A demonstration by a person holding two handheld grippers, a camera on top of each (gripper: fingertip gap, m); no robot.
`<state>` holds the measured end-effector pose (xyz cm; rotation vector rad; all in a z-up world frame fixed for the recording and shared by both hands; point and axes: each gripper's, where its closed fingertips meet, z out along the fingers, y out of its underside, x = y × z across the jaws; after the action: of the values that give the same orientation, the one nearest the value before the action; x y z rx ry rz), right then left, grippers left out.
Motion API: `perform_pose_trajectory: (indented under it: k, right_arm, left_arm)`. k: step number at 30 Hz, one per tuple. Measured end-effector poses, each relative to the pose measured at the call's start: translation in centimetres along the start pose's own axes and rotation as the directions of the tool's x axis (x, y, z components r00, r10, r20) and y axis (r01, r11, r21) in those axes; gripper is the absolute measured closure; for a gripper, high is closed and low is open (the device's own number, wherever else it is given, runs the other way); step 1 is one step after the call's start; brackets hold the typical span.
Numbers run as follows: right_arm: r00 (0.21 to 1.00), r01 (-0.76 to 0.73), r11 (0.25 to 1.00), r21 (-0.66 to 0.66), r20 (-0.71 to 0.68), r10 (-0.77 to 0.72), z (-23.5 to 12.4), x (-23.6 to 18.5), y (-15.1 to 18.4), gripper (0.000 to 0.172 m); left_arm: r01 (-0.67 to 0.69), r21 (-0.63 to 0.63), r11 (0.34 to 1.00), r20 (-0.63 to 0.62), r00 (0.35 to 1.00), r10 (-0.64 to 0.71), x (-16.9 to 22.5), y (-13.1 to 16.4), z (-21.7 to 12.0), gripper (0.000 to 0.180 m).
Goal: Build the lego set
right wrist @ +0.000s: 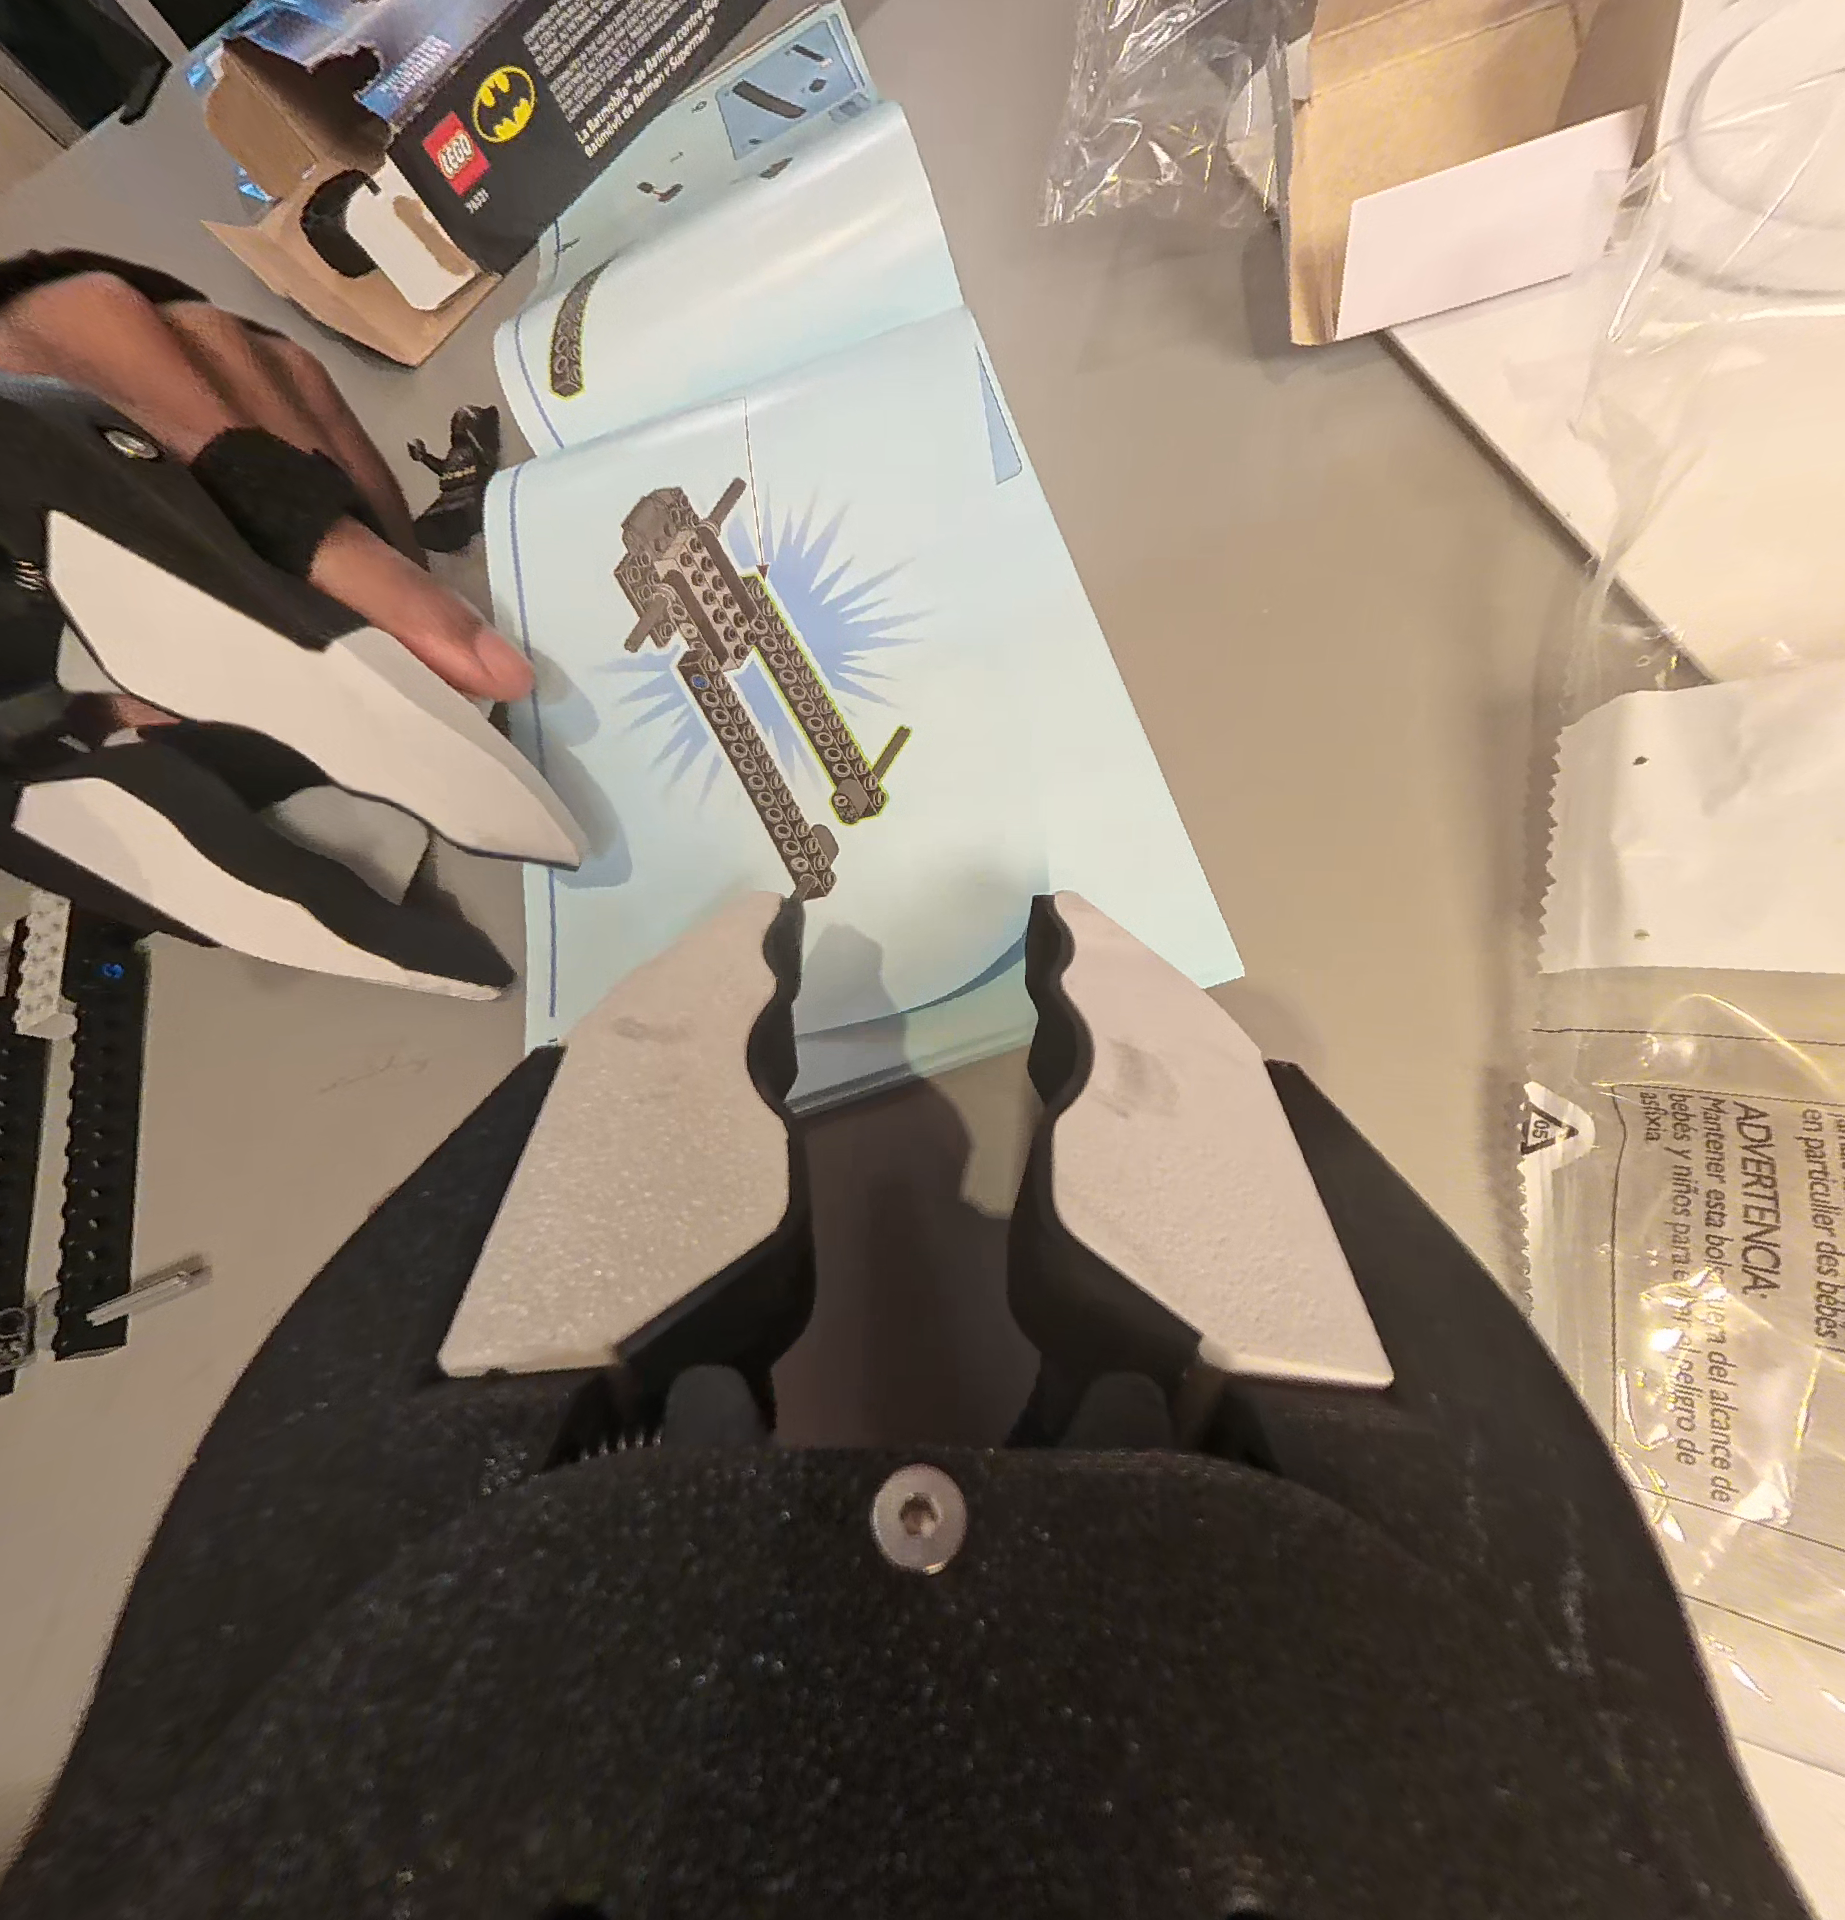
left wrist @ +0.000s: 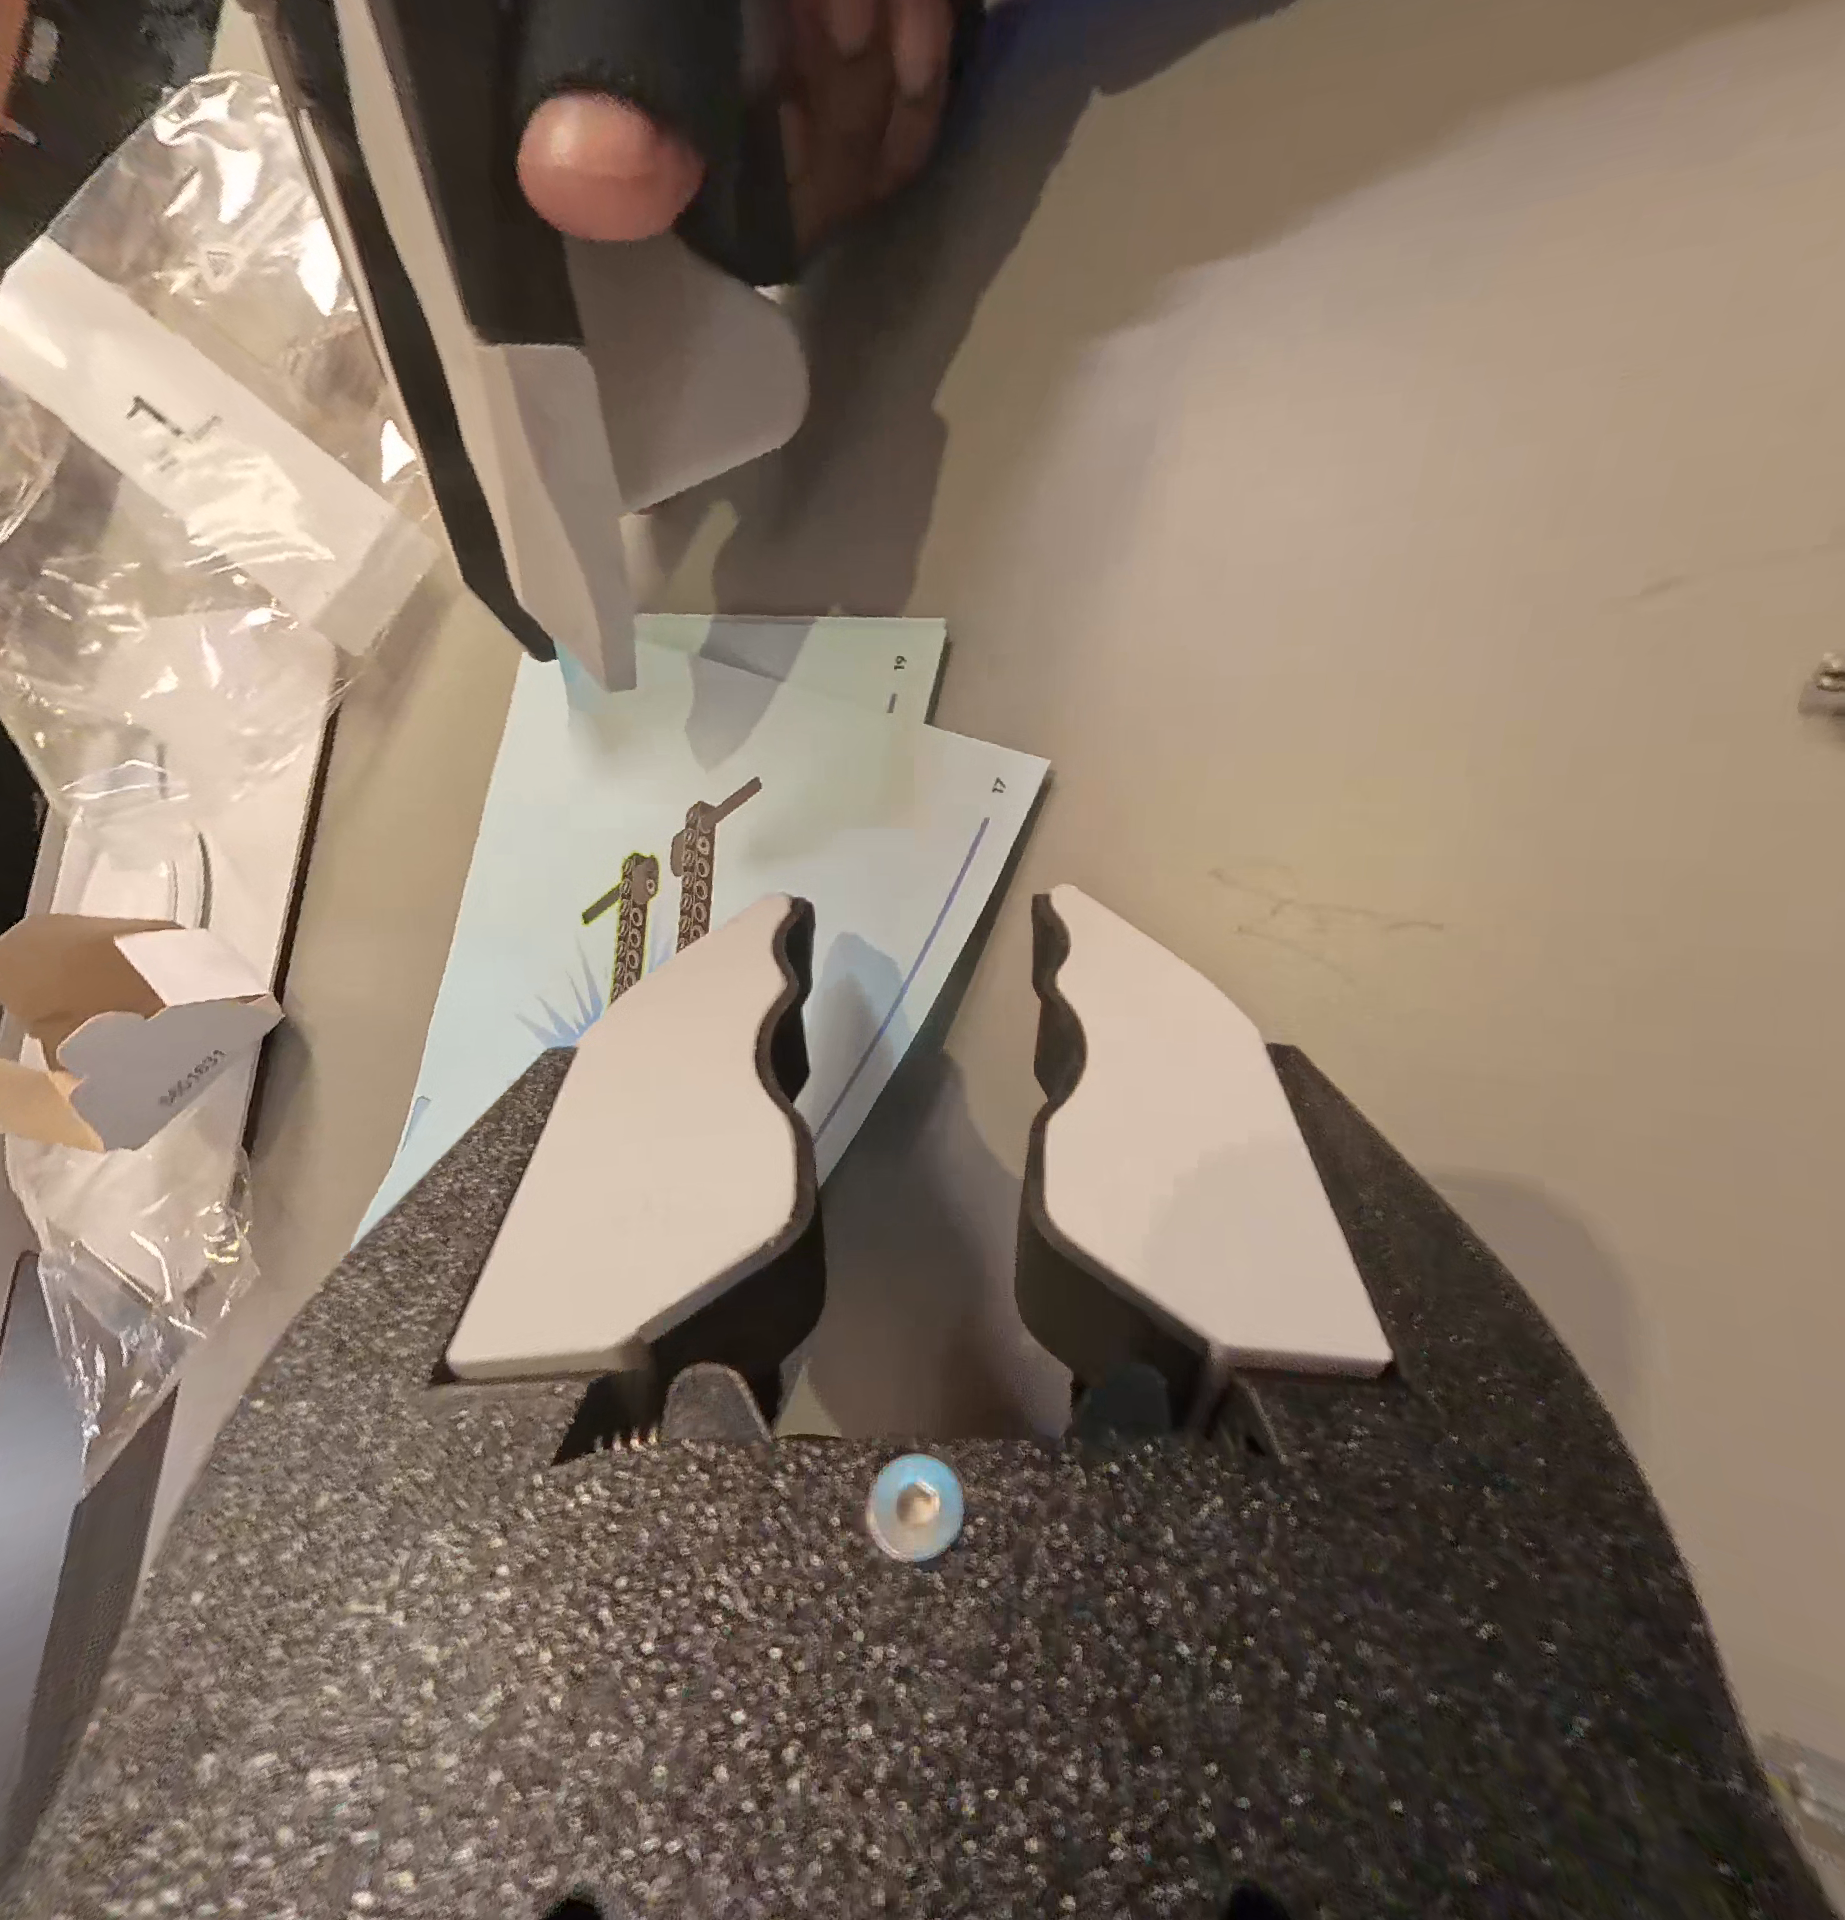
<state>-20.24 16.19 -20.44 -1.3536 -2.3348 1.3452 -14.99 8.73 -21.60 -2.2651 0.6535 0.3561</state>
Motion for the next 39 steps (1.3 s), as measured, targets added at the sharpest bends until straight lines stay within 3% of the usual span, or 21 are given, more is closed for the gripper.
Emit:
perform_pose_trajectory:
  k: [13, 23, 27, 32, 36, 39]
  right_arm:
    - [1.000, -0.007, 1.000, 0.021, 0.020, 0.006, -0.2, -0.1, -0.2, 0.131]
    - [1.000, -0.012, 0.998, 0.056, 0.020, 0.011, -0.5, 0.0, -0.6, 0.129]
    - [1.000, -0.014, 0.994, 0.104, -0.001, 0.014, -0.9, 0.3, -1.2, 0.123]
    - [0.998, 0.012, 0.985, 0.175, -0.061, -0.001, -1.4, 0.6, -2.1, 0.120]
    - [0.986, 0.055, 0.960, 0.276, -0.169, -0.008, -2.4, 1.2, -3.3, 0.121]
    - [0.961, 0.103, 0.934, 0.341, -0.278, -0.004, -3.4, 1.7, -4.1, 0.122]
  left_arm:
    - [-0.089, -0.096, 0.991, -0.033, 0.996, 0.087, -0.7, 0.1, 0.6, 0.148]
    - [-0.064, -0.035, 0.997, 0.000, 0.998, 0.064, -0.8, -1.0, 0.2, 0.180]
    - [-0.033, -0.006, 0.999, 0.024, 0.999, 0.033, -1.3, -0.8, 0.1, 0.180]
    - [0.188, 0.087, 0.978, 0.059, 0.979, -0.193, -2.8, -0.5, -0.9, 0.180]
    - [0.436, 0.248, 0.865, 0.024, 0.890, -0.455, -4.6, -1.1, -2.7, 0.180]
    - [0.522, 0.352, 0.777, 0.013, 0.827, -0.562, -5.9, -1.0, -4.3, 0.180]
